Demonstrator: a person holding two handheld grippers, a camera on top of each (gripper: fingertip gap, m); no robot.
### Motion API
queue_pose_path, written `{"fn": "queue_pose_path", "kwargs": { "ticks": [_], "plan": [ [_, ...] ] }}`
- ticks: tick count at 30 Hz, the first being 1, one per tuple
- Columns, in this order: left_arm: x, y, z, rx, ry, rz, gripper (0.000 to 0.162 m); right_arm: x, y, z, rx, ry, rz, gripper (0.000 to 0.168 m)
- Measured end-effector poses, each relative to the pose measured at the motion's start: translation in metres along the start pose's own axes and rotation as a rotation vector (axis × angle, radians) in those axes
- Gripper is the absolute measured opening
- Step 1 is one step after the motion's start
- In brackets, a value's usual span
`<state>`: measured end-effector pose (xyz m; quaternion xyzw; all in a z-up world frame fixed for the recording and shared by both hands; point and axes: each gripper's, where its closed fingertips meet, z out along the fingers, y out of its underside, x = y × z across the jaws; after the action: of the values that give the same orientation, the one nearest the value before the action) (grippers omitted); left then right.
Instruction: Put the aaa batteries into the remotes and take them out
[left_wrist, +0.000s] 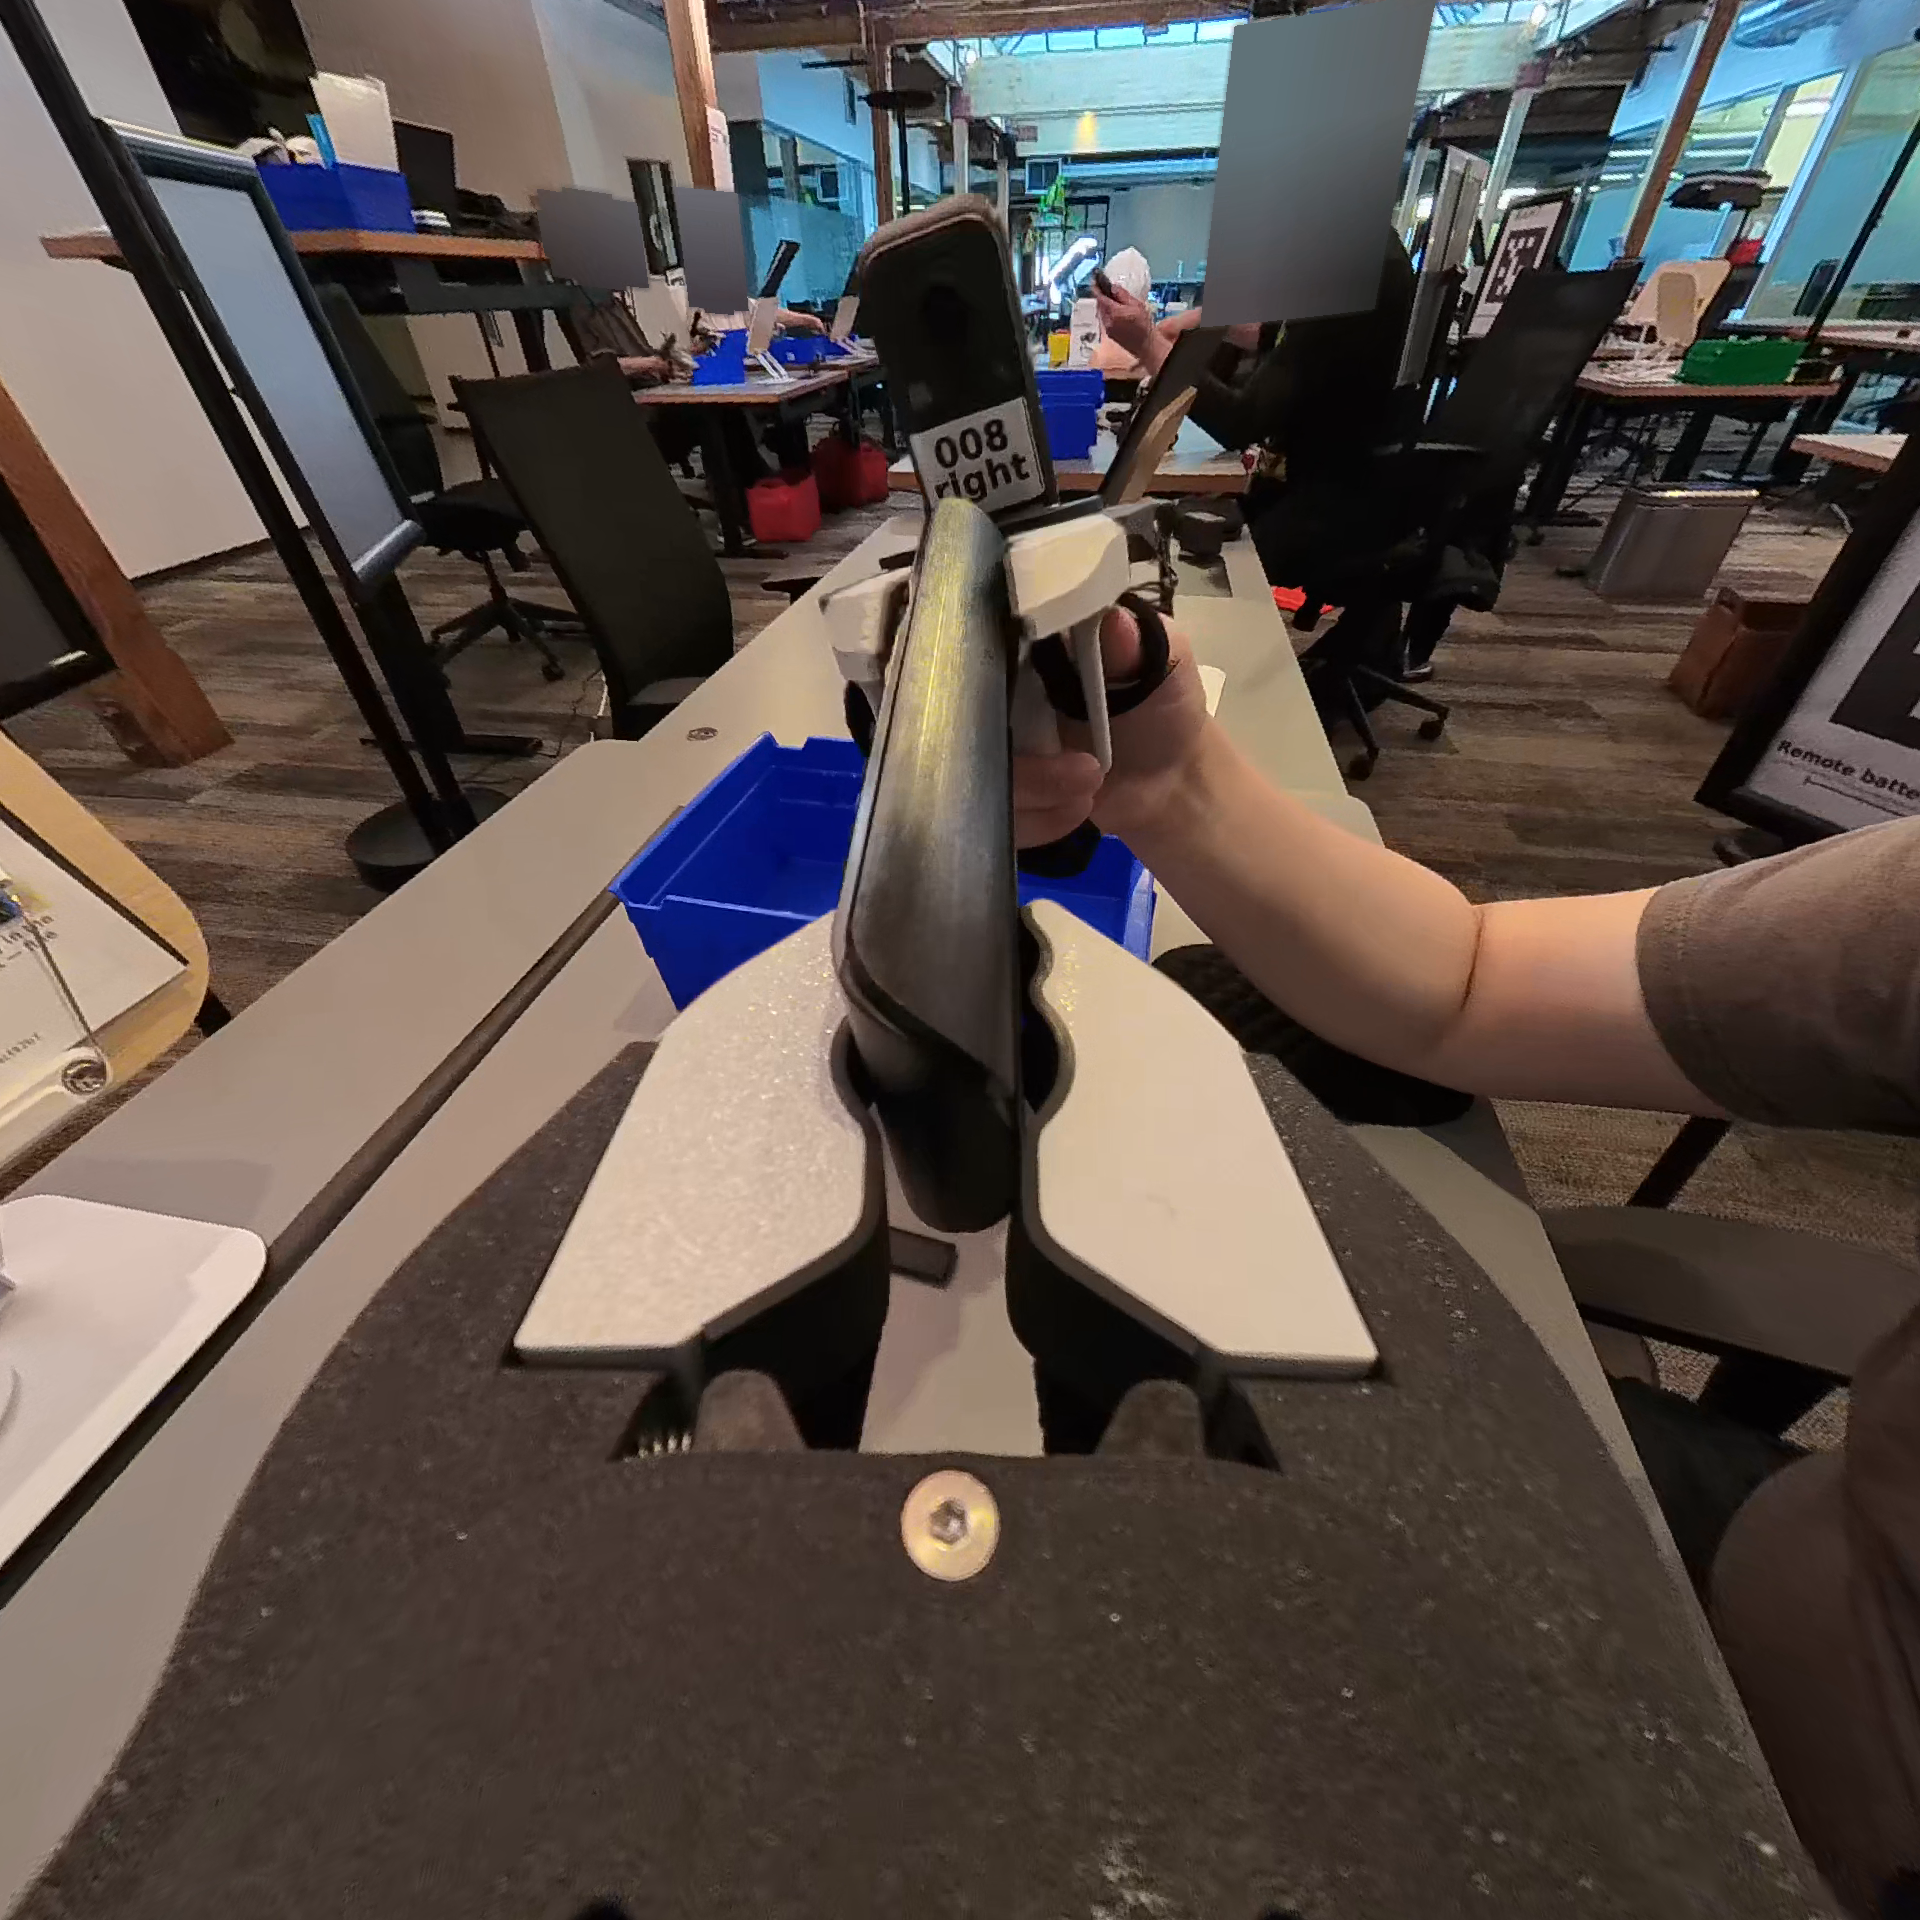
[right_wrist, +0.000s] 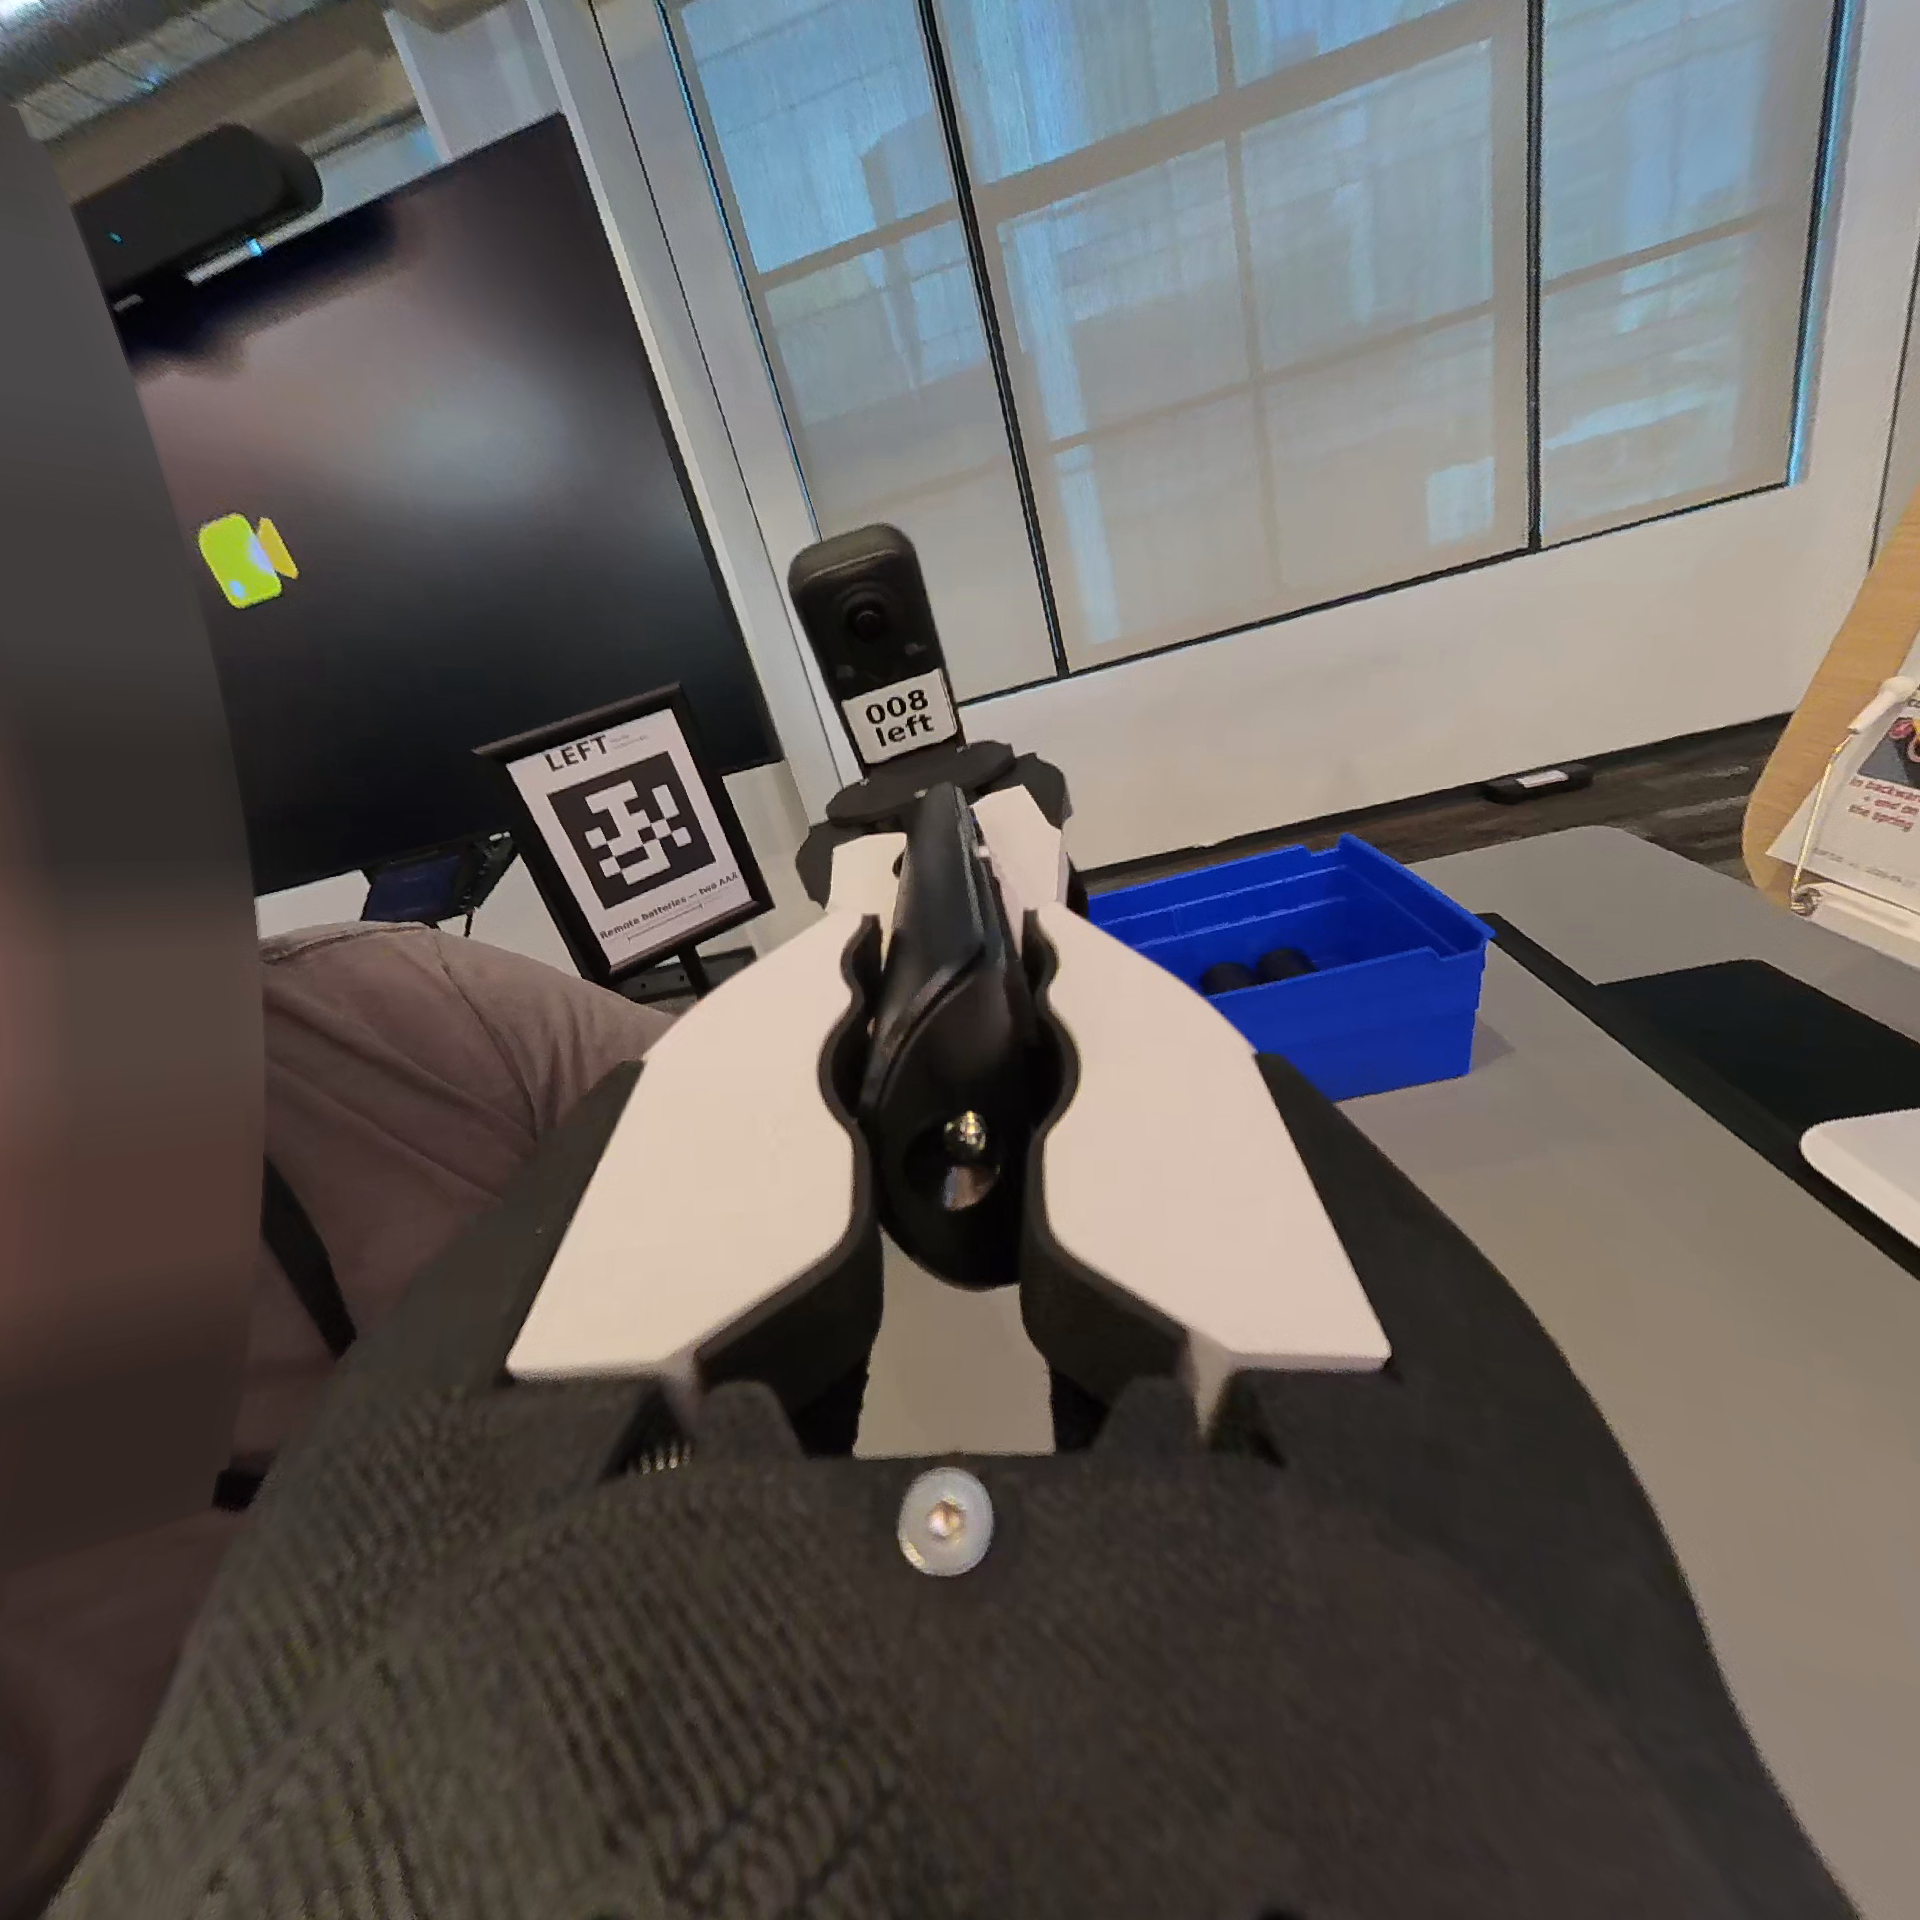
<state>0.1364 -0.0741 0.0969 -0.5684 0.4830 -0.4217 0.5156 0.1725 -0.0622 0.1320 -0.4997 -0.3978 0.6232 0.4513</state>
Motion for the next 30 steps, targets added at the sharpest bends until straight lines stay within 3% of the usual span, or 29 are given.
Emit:
{"fn": "queue_pose_path", "kwargs": {
  "ticks": [11,30],
  "plan": [
    [-0.005,-0.001,0.002,0.075,0.063,-0.114,0.022,0.009,-0.01,-0.004,0.055,0.08,0.006,0.036],
    [0.021,-0.017,0.008,0.154,0.121,-0.056,0.022,-0.019,-0.012,0.006,-0.076,0.236,-0.185,0.036]
  ]
}}
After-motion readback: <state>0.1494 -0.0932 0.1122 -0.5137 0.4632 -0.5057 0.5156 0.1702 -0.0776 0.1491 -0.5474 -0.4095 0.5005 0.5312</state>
